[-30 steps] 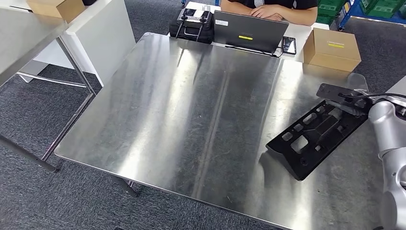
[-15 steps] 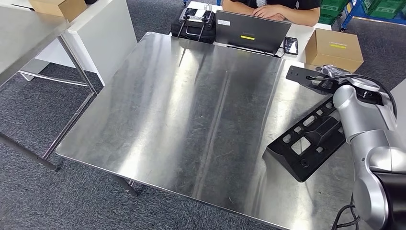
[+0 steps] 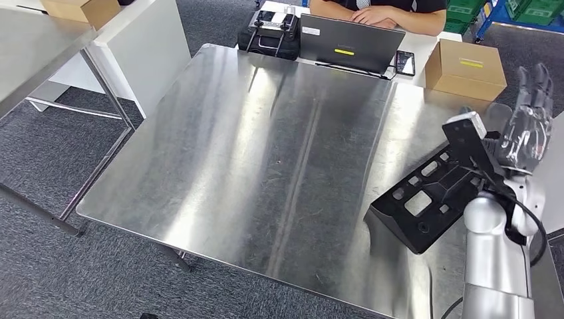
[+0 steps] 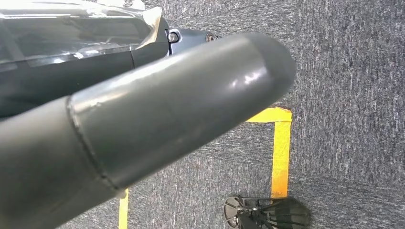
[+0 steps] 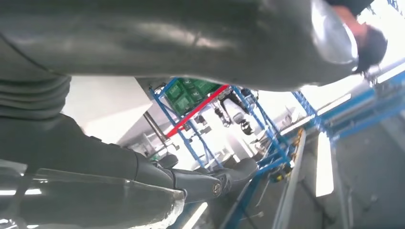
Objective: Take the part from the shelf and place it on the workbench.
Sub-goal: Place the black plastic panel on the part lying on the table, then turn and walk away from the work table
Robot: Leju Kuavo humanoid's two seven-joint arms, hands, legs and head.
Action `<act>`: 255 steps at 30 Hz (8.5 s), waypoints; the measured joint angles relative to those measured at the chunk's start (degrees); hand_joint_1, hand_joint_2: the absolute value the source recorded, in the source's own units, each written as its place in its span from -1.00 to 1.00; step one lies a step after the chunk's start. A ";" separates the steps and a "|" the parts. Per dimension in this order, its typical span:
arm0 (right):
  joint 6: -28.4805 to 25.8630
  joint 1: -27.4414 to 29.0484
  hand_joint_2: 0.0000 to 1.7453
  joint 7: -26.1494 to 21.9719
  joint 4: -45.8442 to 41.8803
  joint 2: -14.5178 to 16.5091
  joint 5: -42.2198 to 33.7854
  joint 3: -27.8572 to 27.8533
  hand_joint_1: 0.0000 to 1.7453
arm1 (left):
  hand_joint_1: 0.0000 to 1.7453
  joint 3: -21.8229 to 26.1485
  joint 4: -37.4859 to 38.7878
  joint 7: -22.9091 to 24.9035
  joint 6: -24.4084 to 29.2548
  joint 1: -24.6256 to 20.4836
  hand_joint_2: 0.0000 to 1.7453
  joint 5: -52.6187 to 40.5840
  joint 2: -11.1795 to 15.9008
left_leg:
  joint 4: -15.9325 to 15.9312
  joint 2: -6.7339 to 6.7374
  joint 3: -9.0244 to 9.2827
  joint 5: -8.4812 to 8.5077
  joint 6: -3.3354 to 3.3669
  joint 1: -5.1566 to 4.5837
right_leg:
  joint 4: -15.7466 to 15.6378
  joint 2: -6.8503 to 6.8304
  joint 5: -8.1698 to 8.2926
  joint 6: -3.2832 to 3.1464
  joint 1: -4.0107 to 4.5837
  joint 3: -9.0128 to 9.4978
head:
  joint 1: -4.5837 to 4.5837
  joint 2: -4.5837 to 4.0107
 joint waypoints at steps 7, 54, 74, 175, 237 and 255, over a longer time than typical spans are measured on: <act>-0.13 18.17 -1.00 -15.39 -13.53 7.68 -27.23 -2.83 -1.00 | -1.00 2.84 -0.38 0.80 5.86 -0.33 -1.00 1.03 -2.98 | 0.21 -0.06 0.90 -1.14 0.41 -0.37 | -0.21 0.02 -0.67 0.43 -0.43 0.73 | -0.01 0.00; -2.75 36.80 -1.00 -24.31 -15.36 17.64 -38.64 2.29 -1.00 | -1.00 20.12 -0.90 1.90 8.50 -0.27 -1.00 10.32 -5.27 | -1.02 1.41 3.49 -1.12 0.03 -0.35 | 0.24 0.12 -3.75 -2.27 1.32 5.26 | -0.09 0.00; -4.88 42.89 -1.00 -24.03 -17.27 18.03 -37.42 -1.07 -1.00 | -1.00 17.88 -0.87 4.84 7.91 -0.19 -1.00 7.03 -4.34 | -0.70 1.01 8.09 -6.12 -0.36 1.27 | 5.08 -0.14 0.20 -1.03 0.43 -4.98 | -0.30 0.00; -7.04 23.86 -1.00 20.71 68.63 14.23 -21.32 -29.77 -1.00 | -1.00 7.35 -0.16 11.17 10.00 -0.40 -1.00 -11.64 -5.24 | 1.07 0.41 -0.33 -0.26 -1.02 1.16 | 7.75 2.17 -3.51 -0.56 0.89 3.07 | 0.33 0.01; -6.46 24.24 -1.00 24.17 69.09 13.76 -12.74 -23.25 -1.00 | -1.00 6.16 0.25 13.51 8.27 -0.07 -1.00 -13.37 -7.07 | 1.03 -3.82 2.50 -2.26 -1.17 0.89 | 2.78 2.99 -3.87 -1.14 0.75 2.21 | 0.62 0.01; -5.17 23.37 -1.00 26.48 69.14 15.14 -5.40 -18.69 -1.00 | -1.00 8.51 0.25 12.63 10.90 -0.08 -1.00 -7.65 -7.43 | 1.51 4.22 3.20 -3.82 -2.21 1.13 | 2.21 -6.16 -3.57 -2.60 1.88 2.77 | 0.48 0.01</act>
